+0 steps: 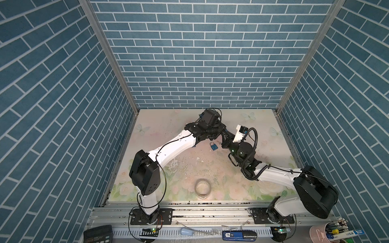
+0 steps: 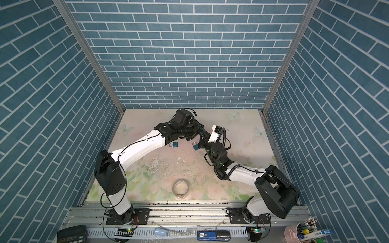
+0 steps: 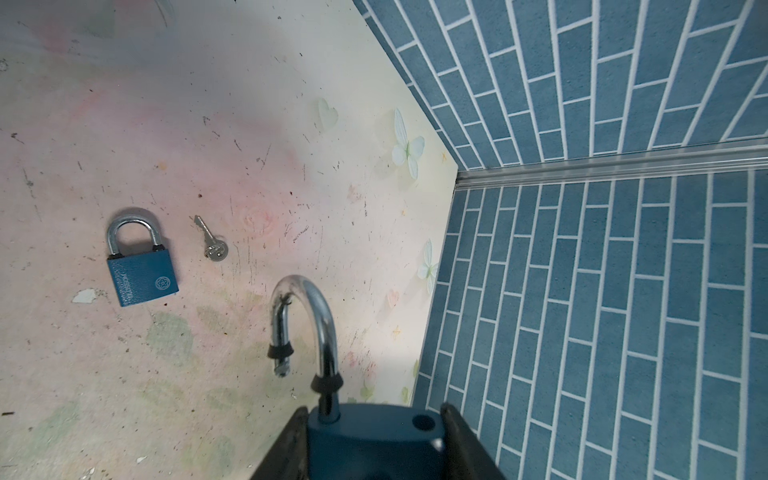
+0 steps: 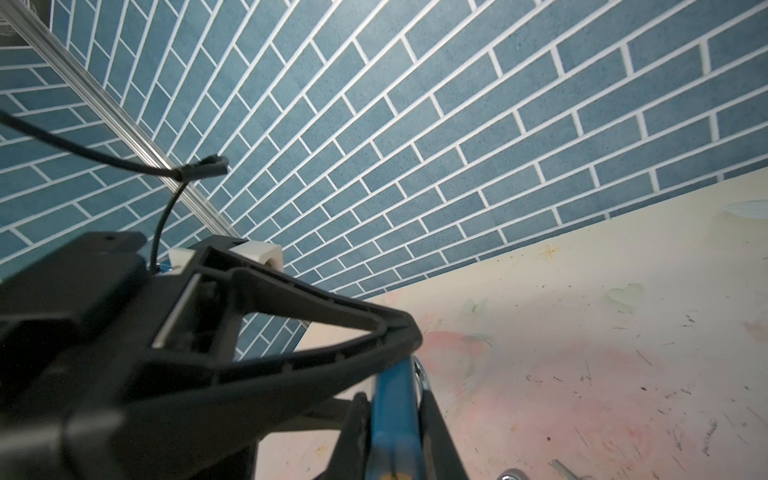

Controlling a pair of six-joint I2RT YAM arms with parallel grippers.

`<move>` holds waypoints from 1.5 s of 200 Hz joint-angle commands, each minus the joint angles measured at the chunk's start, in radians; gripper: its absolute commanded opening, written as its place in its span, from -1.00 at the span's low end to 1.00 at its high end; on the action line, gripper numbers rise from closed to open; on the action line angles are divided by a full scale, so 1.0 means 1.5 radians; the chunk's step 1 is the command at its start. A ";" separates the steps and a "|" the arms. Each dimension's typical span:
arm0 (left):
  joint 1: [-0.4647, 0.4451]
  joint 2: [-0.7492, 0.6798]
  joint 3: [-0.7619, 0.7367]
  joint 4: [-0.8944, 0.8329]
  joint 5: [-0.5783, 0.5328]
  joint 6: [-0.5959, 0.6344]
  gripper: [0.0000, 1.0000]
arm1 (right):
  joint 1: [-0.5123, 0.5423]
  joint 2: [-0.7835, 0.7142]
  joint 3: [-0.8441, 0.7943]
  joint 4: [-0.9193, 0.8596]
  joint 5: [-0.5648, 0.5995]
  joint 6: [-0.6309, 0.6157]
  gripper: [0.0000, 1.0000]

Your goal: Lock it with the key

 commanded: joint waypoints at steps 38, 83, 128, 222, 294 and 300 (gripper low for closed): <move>0.024 -0.097 -0.070 0.004 0.005 0.037 0.27 | -0.081 -0.076 -0.016 -0.007 -0.132 -0.019 -1.00; 0.072 -0.186 -0.140 -0.021 0.000 0.115 0.44 | -0.143 -0.100 -0.021 -0.019 -0.247 0.013 -1.00; 0.131 -0.244 -0.266 0.061 0.130 0.166 0.38 | -0.209 -0.080 0.008 -0.002 -0.507 0.092 -1.00; 0.157 -0.197 -0.306 0.155 0.287 0.183 -0.08 | -0.235 -0.021 0.077 -0.053 -0.669 0.133 -1.00; 0.158 -0.199 -0.326 0.209 0.279 0.241 -0.11 | -0.233 0.024 0.089 0.001 -0.679 0.189 -1.00; 0.158 -0.199 -0.325 0.204 0.280 0.242 -0.11 | -0.234 0.024 0.089 0.000 -0.679 0.190 -1.00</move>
